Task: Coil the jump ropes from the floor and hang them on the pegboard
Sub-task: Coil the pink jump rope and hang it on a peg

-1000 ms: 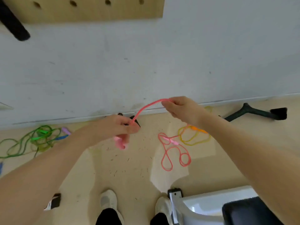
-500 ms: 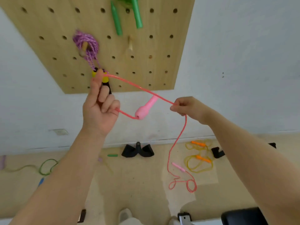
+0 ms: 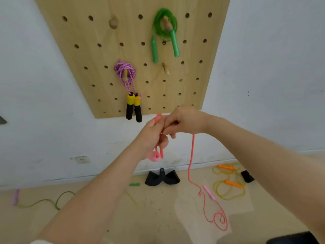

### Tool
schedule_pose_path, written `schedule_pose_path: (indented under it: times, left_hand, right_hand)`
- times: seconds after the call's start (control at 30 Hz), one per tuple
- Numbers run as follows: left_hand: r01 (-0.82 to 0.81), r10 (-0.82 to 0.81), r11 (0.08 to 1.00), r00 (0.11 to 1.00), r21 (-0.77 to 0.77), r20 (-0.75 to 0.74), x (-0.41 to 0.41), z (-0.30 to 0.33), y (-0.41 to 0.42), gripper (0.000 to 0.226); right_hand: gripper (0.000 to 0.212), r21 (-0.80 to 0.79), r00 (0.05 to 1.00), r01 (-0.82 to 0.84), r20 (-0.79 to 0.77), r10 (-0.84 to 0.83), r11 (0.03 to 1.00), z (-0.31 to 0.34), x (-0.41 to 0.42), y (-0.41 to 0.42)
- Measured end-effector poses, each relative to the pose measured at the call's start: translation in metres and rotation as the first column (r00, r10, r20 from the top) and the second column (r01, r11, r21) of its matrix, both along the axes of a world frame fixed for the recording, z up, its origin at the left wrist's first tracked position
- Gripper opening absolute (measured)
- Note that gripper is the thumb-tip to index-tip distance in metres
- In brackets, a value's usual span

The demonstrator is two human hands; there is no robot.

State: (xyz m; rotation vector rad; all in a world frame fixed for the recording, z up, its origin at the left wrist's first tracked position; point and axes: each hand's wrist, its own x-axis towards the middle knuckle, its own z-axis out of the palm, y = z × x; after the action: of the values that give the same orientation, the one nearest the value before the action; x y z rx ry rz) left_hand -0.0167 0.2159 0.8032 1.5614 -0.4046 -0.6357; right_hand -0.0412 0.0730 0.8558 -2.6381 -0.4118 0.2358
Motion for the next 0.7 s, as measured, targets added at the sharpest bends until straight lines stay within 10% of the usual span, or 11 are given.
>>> schedule_pose_path:
  times: [0.13,0.4,0.7]
  left_hand:
    - [0.062,-0.057,0.997,0.992,0.041,-0.112,0.01,0.009,0.008,0.049]
    - [0.512,-0.522,0.853,0.836,-0.103,-0.166,0.028,0.036,0.022,0.053]
    - [0.249,-0.318,0.918,0.928,-0.308,-0.197,0.016,0.029,-0.002,0.05]
  right_hand:
    - [0.024,0.121,0.902,0.225,0.35,-0.254,0.967,0.016,0.005,-0.006]
    - [0.021,0.419,0.984,0.135,-0.162,-0.073,0.898,0.013,-0.021,-0.011]
    - [0.032,0.55,0.974,0.206,-0.032,-0.225,0.809,0.026,-0.02,-0.032]
